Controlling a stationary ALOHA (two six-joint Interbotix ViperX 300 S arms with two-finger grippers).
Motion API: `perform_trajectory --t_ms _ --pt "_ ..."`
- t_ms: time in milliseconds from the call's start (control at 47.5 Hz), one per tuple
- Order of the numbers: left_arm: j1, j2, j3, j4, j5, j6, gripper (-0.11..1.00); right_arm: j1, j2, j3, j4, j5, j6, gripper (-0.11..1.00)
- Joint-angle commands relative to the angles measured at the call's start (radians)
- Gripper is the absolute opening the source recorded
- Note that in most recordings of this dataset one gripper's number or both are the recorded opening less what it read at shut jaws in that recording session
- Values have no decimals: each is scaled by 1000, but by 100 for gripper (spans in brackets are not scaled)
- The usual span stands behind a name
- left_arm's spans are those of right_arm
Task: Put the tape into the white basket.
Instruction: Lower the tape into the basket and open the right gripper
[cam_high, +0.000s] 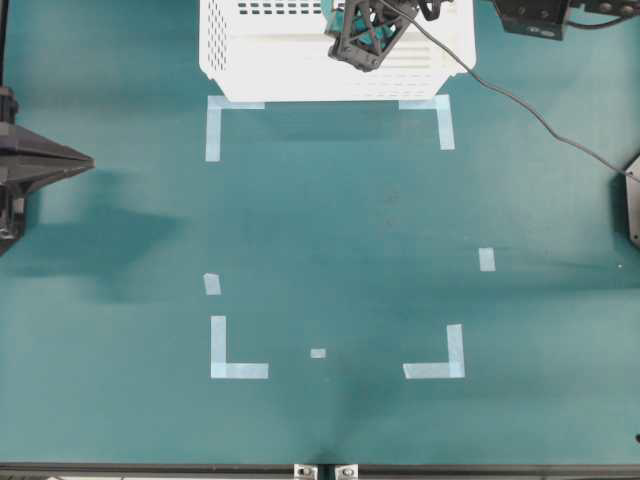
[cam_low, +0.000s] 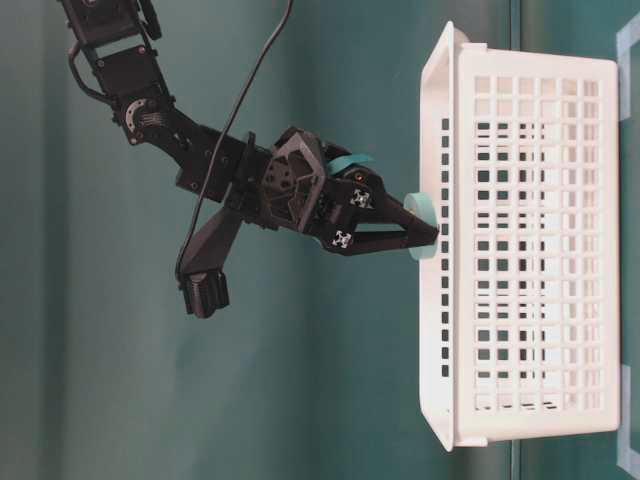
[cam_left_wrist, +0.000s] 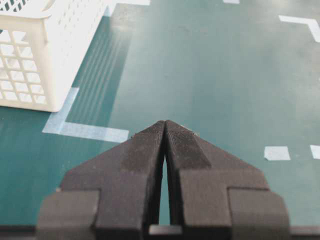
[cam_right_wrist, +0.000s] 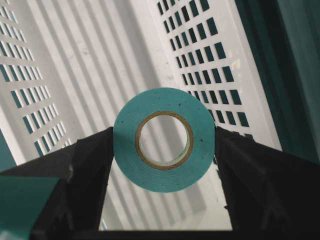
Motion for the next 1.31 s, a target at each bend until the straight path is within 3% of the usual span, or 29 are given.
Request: perform_trajectory --t_ms 0,105,232,274,358,801,1285 --pt "5 9 -14 3 -8 0 -11 -2 -18 -23 -3 -9 2 68" --pt "5 9 -14 3 -6 0 -11 -2 -18 -21 -3 -25 2 69" --pt "5 9 -14 3 -6 0 -11 0 -18 -21 -3 -29 2 95" --pt "5 9 -14 3 -6 0 -11 2 -18 -21 -3 -29 2 98" --pt "5 9 -14 3 -8 0 -11 2 -18 -21 -3 -28 3 92" --pt "5 9 -14 3 -8 0 -11 12 -60 -21 12 -5 8 92" --pt "5 9 -14 3 -6 0 -11 187 -115 -20 21 86 18 92"
